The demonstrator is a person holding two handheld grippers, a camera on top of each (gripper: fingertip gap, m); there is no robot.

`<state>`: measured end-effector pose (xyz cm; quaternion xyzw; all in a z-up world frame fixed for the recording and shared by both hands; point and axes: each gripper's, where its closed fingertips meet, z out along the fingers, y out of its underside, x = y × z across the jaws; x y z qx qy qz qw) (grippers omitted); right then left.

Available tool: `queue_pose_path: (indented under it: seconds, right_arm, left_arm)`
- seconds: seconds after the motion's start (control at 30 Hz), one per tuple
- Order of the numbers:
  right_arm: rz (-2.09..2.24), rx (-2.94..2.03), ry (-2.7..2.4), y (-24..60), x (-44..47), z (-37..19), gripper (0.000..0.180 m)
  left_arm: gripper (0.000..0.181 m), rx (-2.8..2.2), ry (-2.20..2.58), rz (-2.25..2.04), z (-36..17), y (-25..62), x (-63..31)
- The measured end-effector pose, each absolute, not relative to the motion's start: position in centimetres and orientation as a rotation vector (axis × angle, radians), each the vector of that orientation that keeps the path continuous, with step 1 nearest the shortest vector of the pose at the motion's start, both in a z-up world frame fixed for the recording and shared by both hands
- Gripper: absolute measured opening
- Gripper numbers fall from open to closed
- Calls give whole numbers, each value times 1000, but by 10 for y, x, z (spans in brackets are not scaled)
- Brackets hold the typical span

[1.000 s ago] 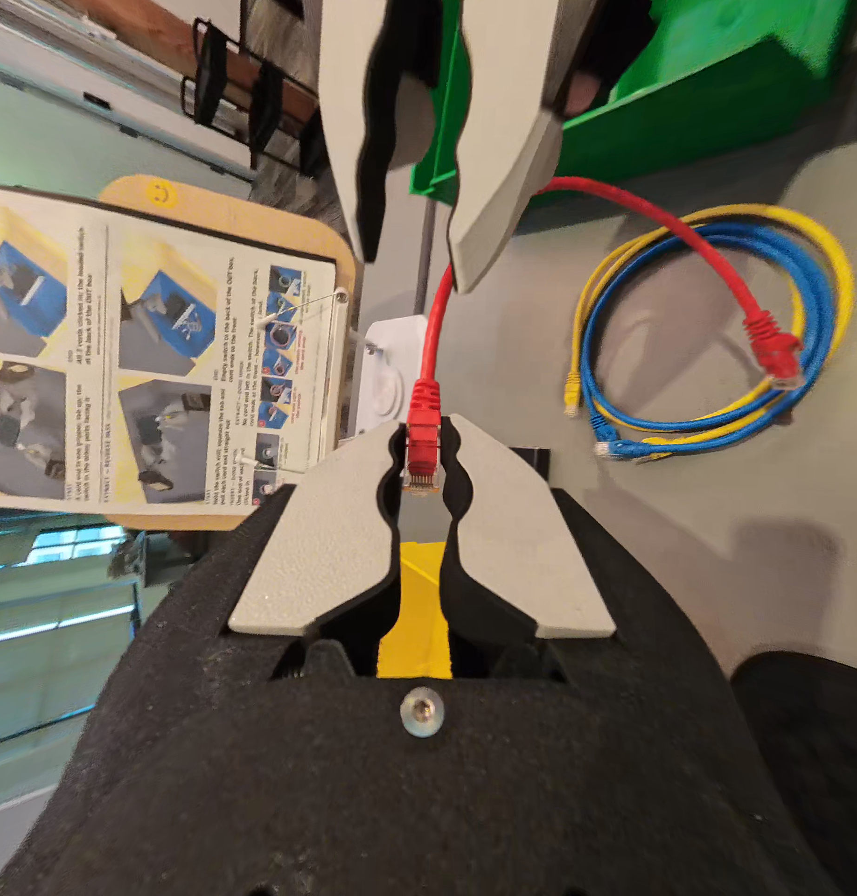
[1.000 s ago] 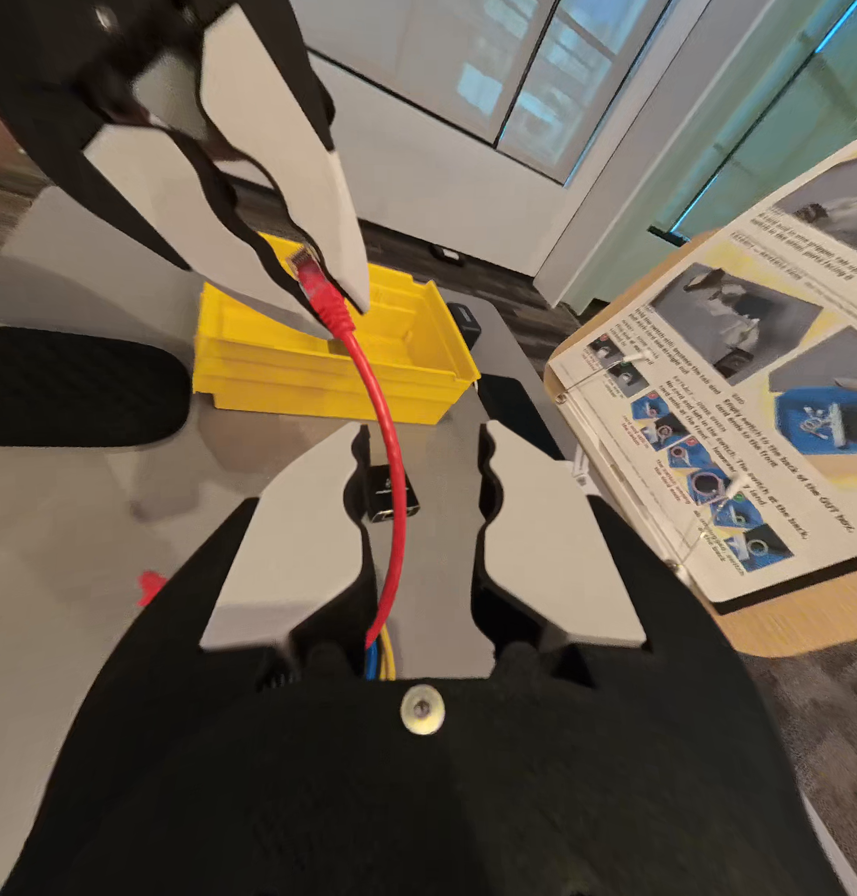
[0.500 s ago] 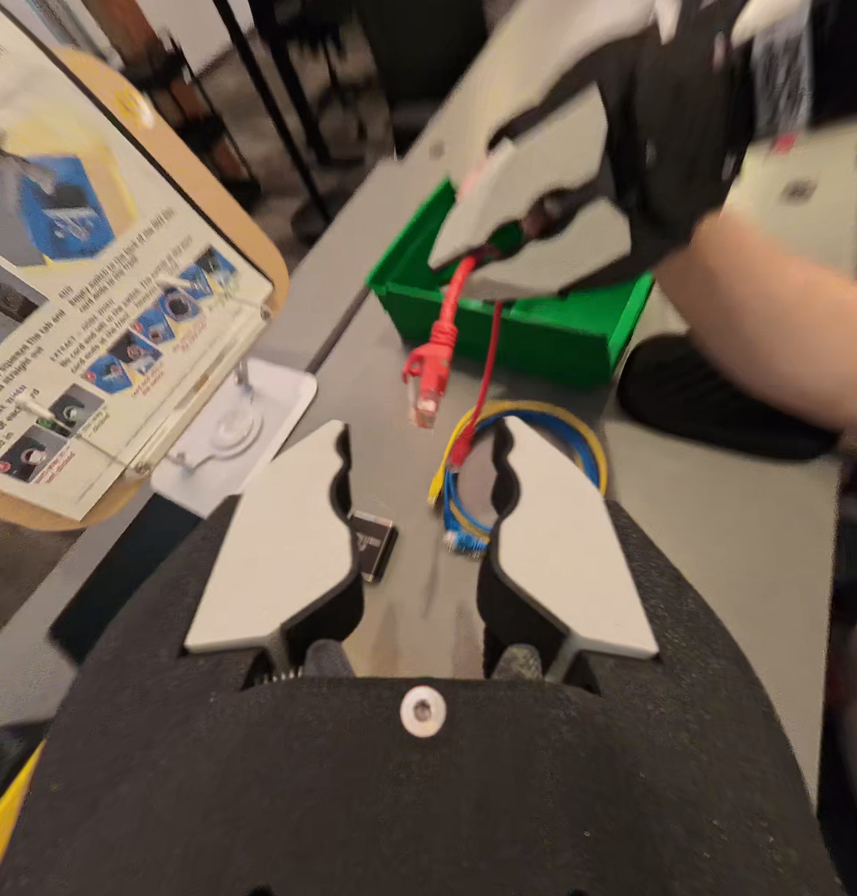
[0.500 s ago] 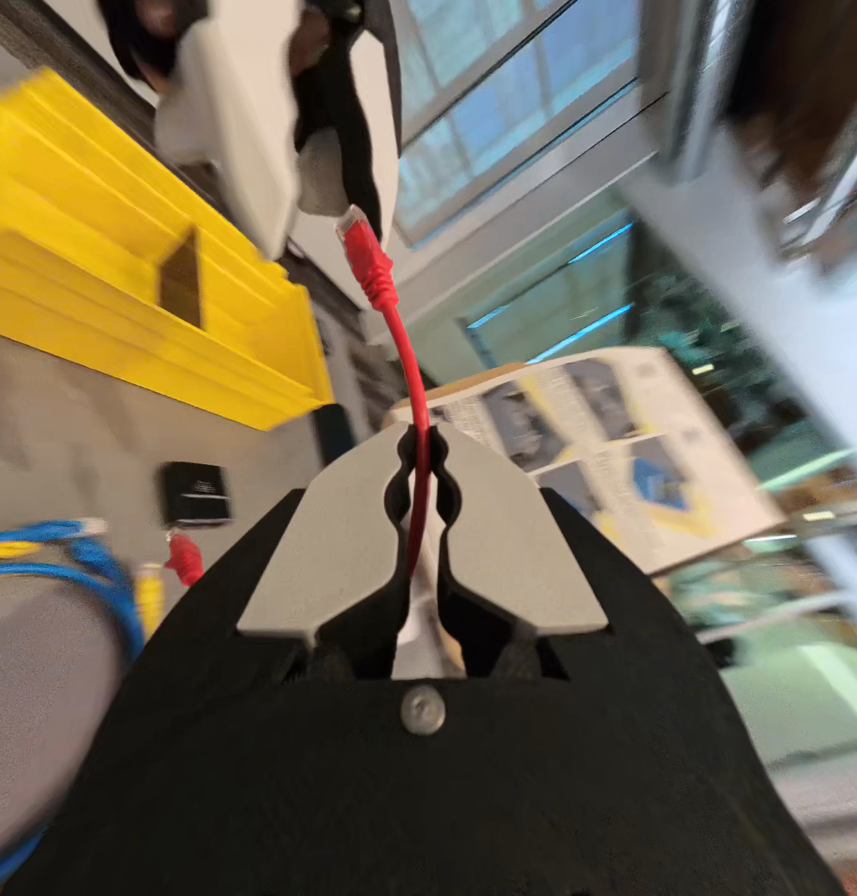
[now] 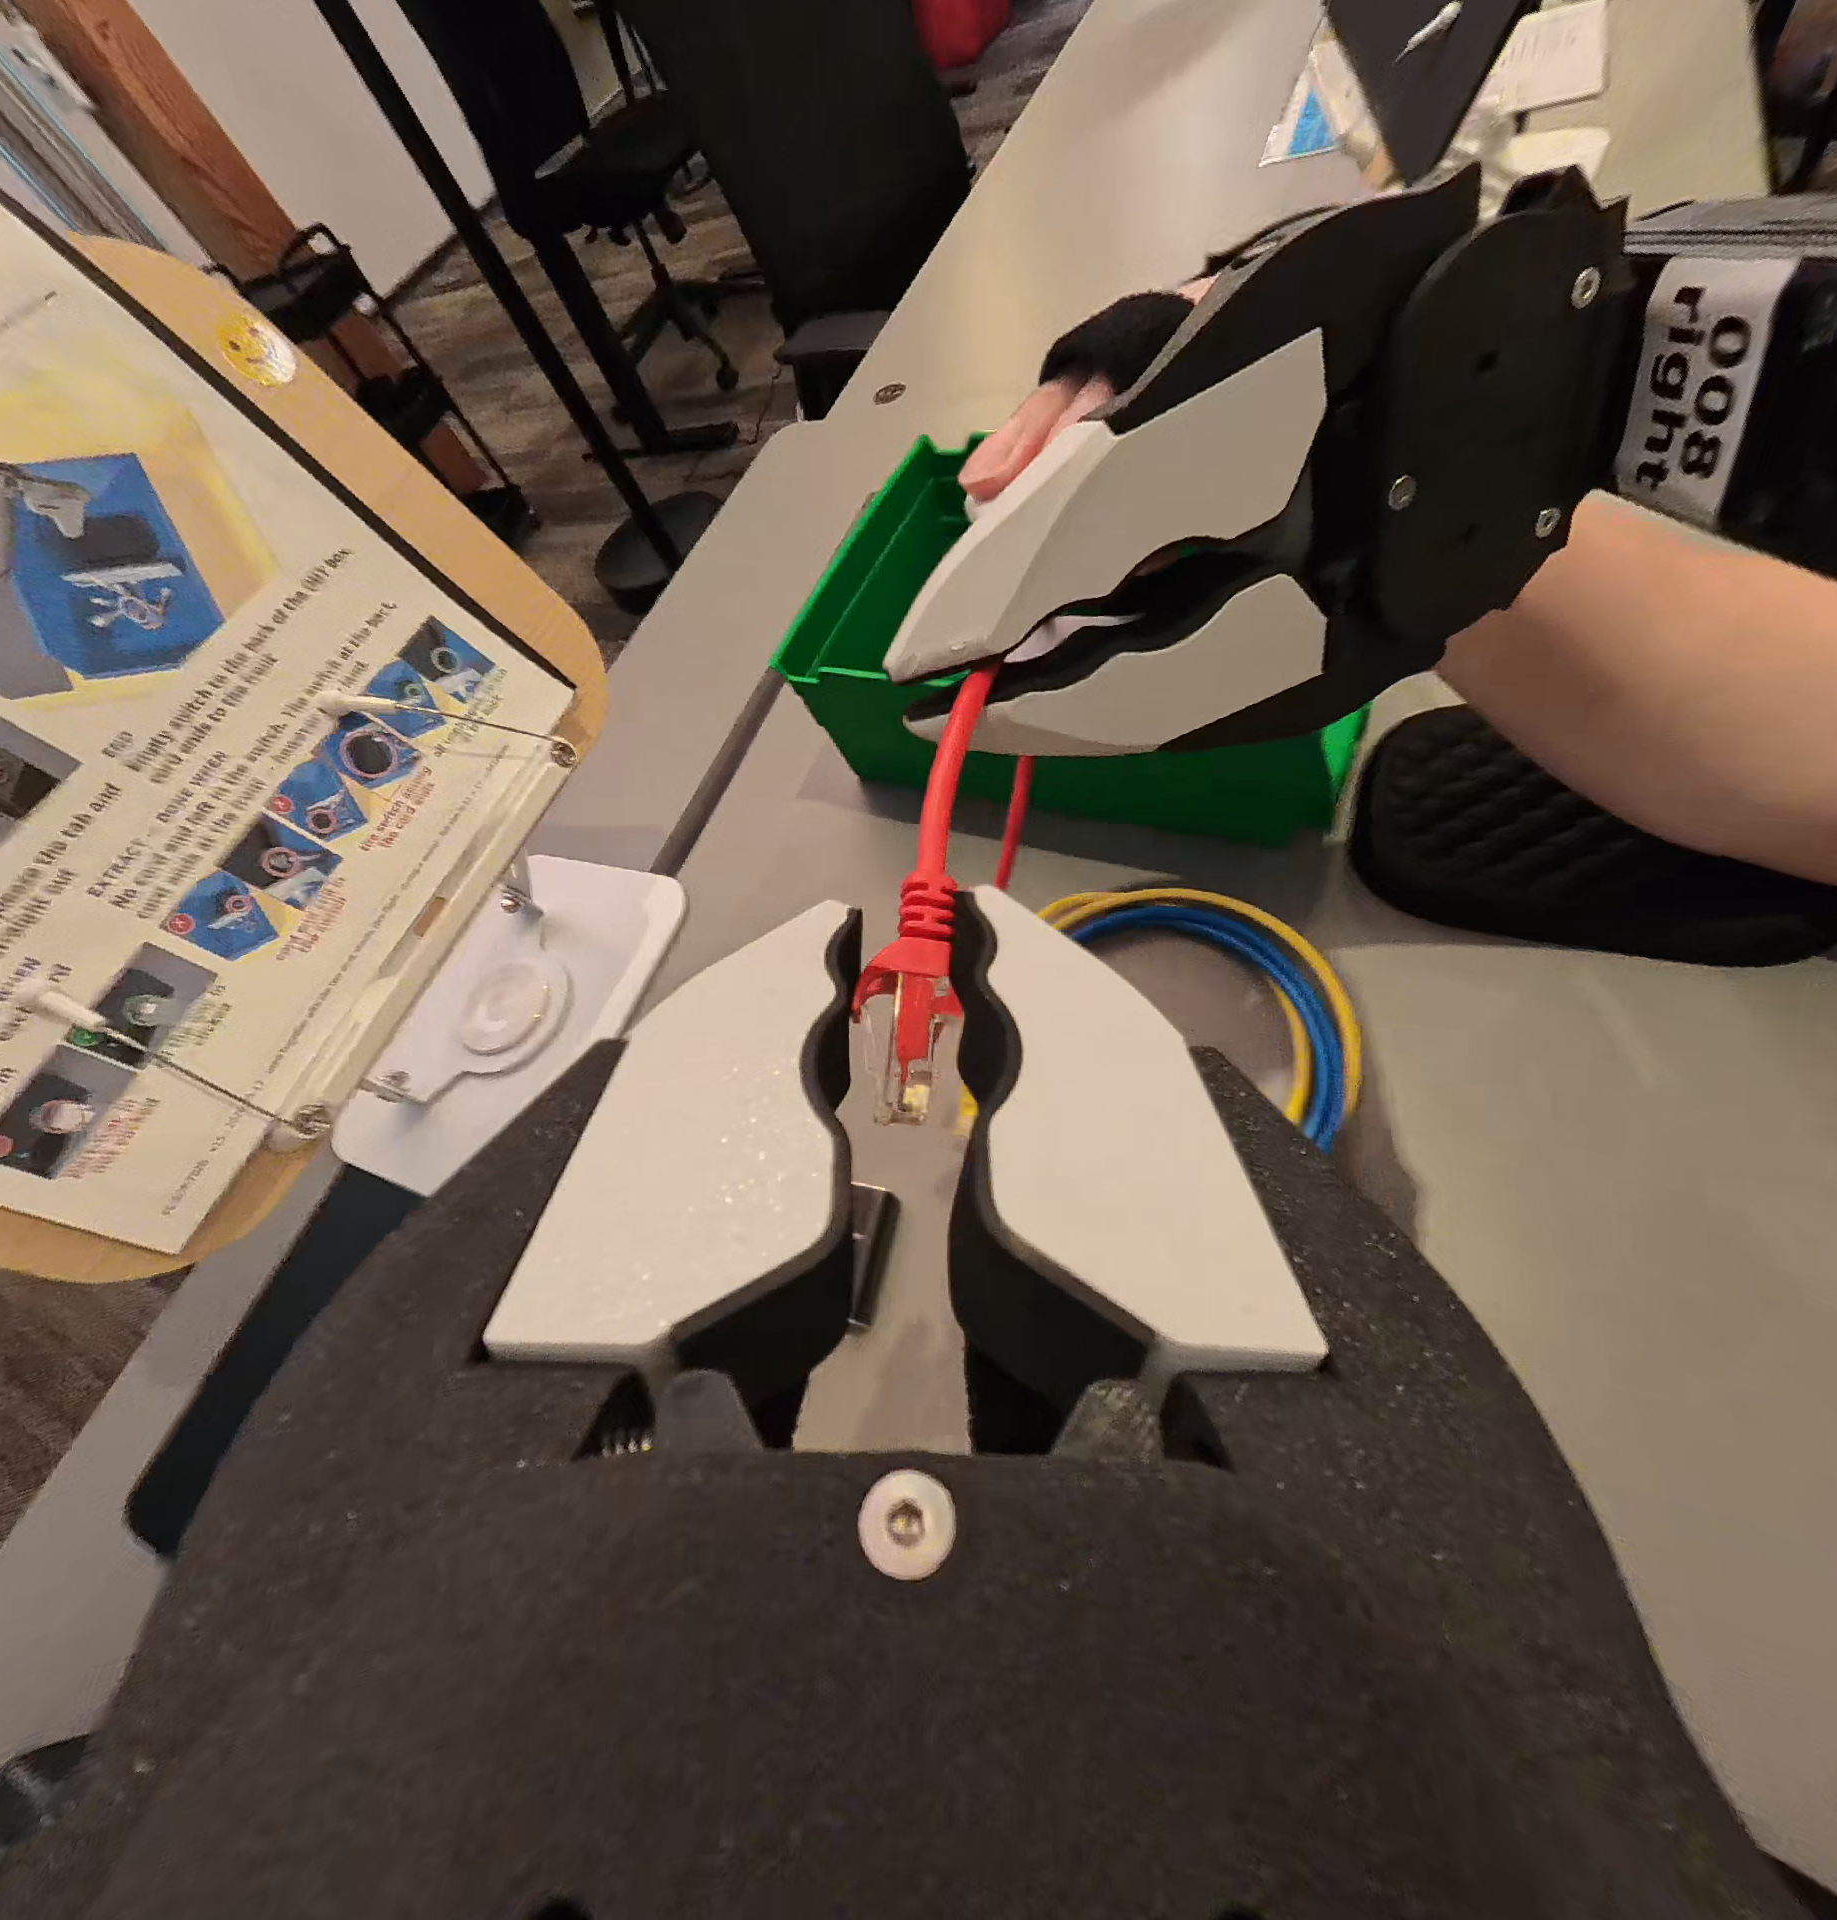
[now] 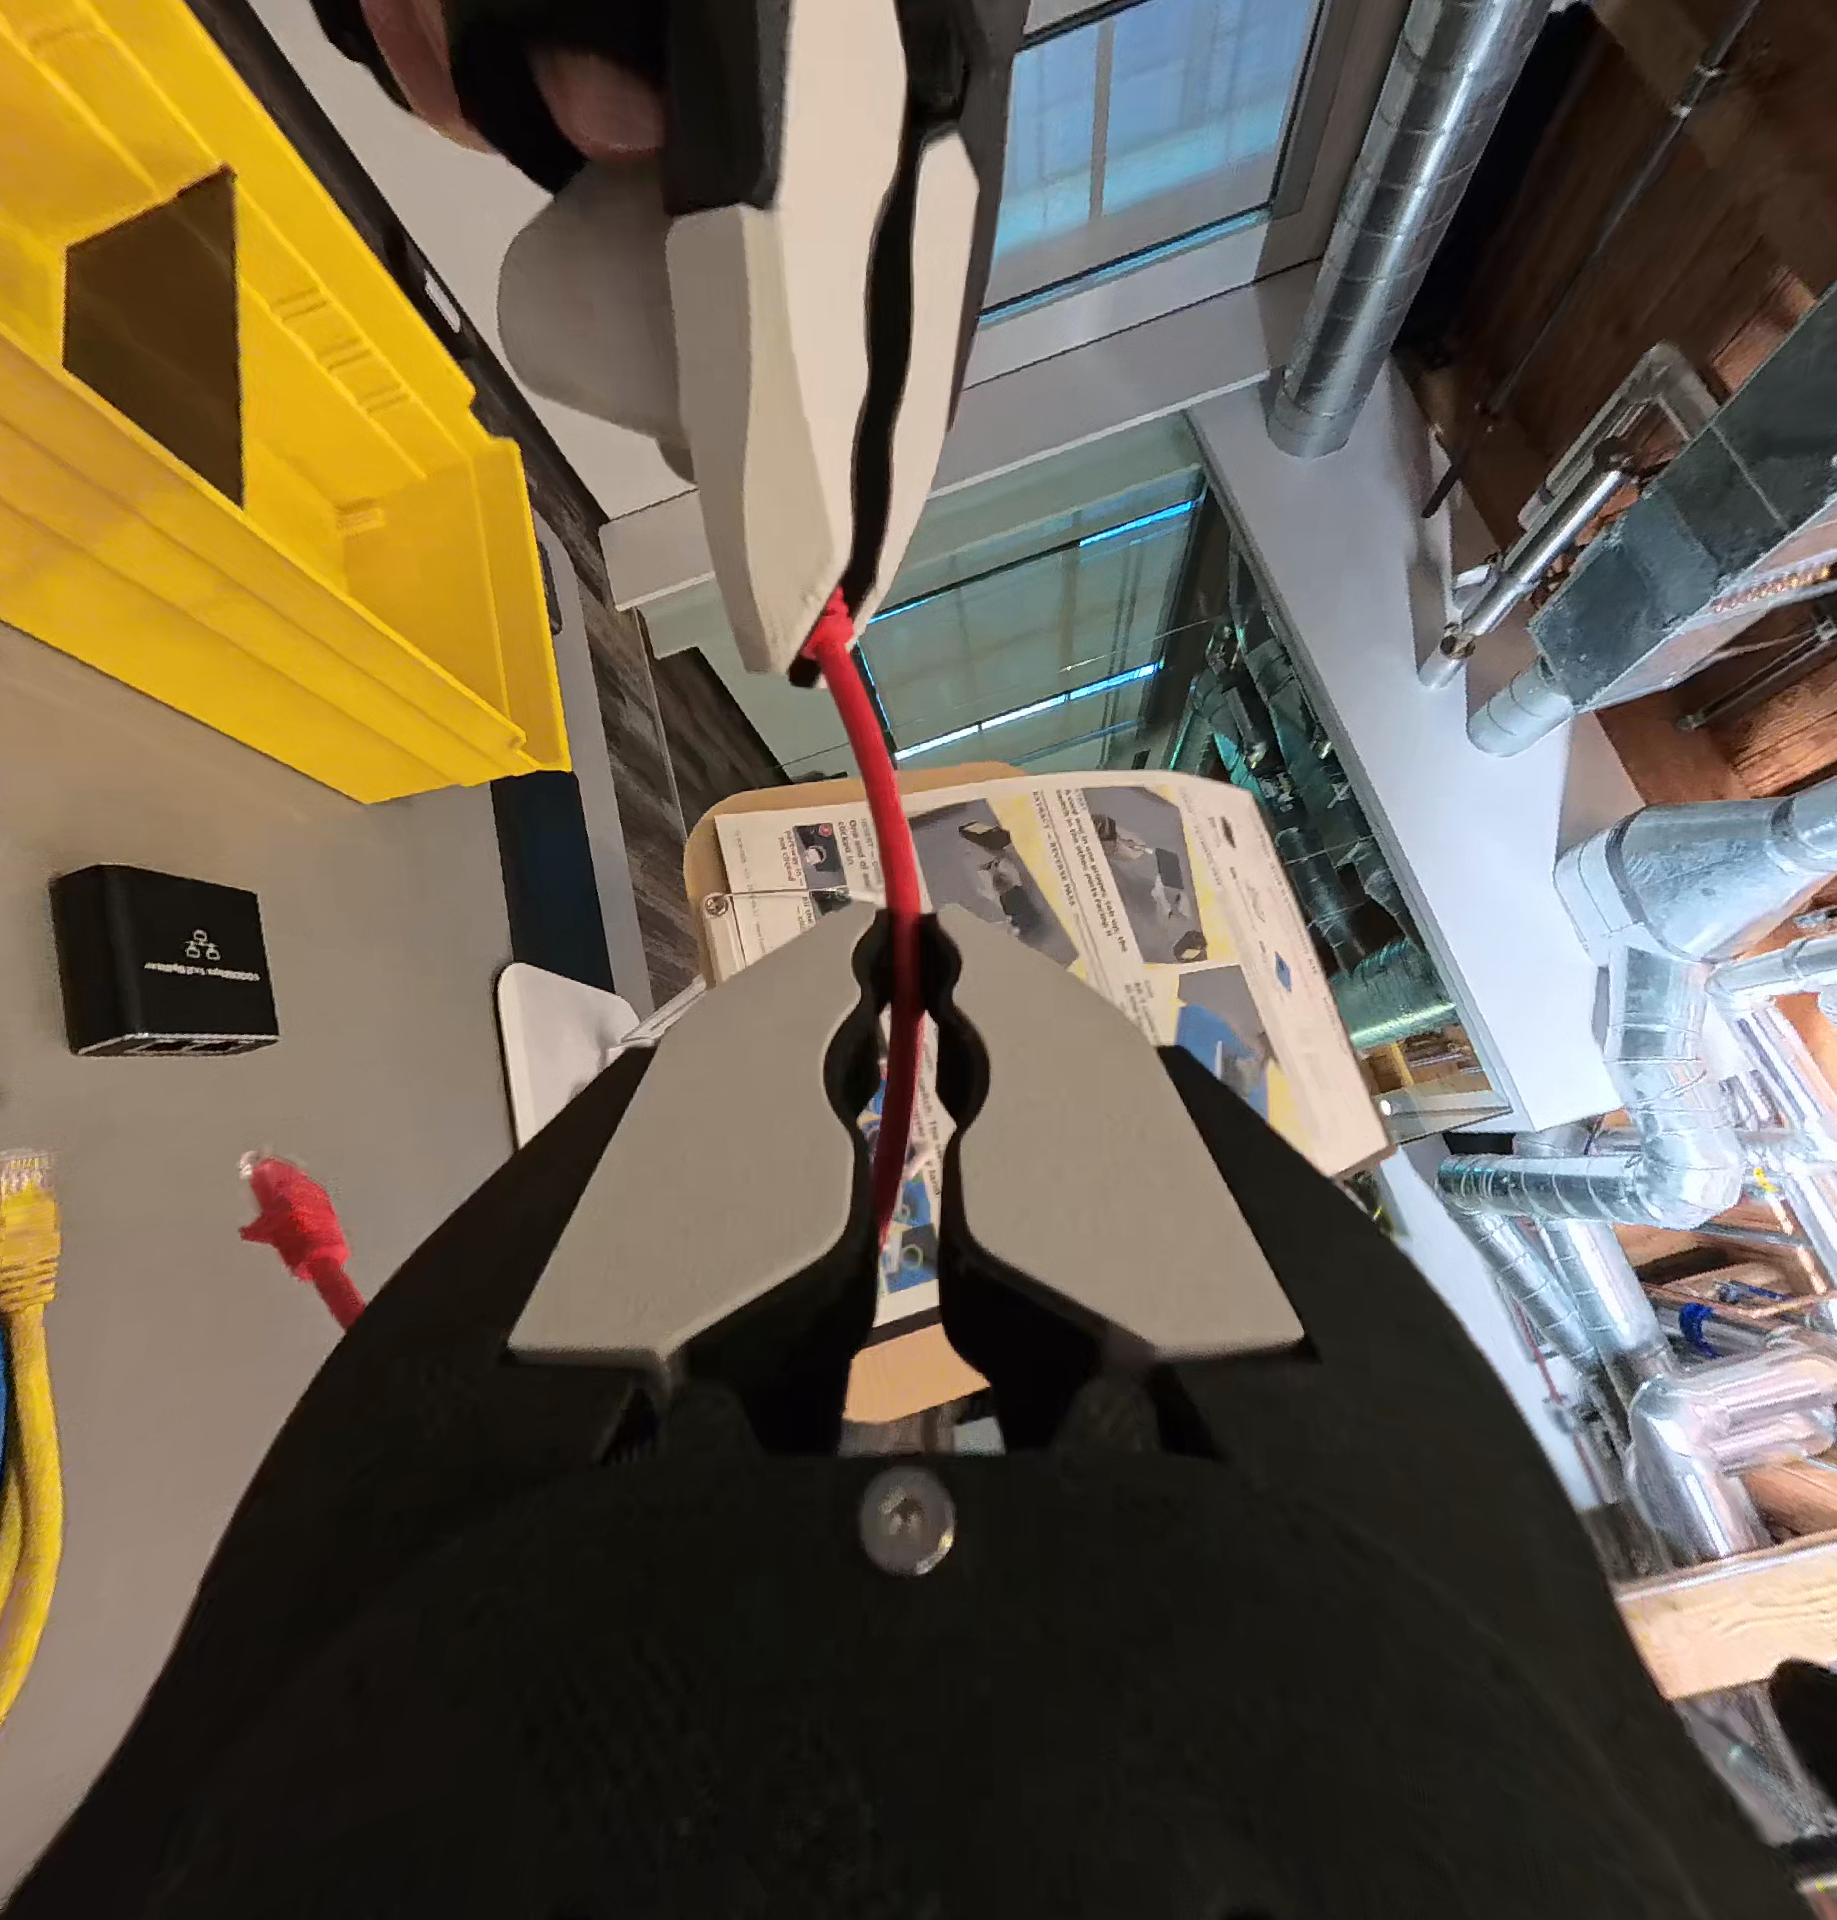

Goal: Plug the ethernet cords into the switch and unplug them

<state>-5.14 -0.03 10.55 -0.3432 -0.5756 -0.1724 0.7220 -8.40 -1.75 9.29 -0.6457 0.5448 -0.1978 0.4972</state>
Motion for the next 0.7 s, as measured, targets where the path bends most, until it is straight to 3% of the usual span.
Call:
queue_pose_path:
  seconds: [0.1,0.17,0.37,0.5,0.7]
  right_arm:
    - [-308,-812,-1208,9,-48,107,10]
    - [-163,-885,-1168,8,-48,113,23]
    - [977,-1151,-1263,-59,-76,115,3]
    - [1541,-1366,-1023,-45,-90,111,36]
    - [1868,-1266,-830,-33,-91,120,29]
  left_arm:
    - [14,-1501,1282,-359,100,-7,-84]
    - [14,-1467,1231,-266,109,0,-90]
    - [13,-1388,1160,-215,131,0,-108]
    - [13,-1268,1206,-196,140,-15,-101]
    - [13,-1175,1320,-135,129,-29,-80]
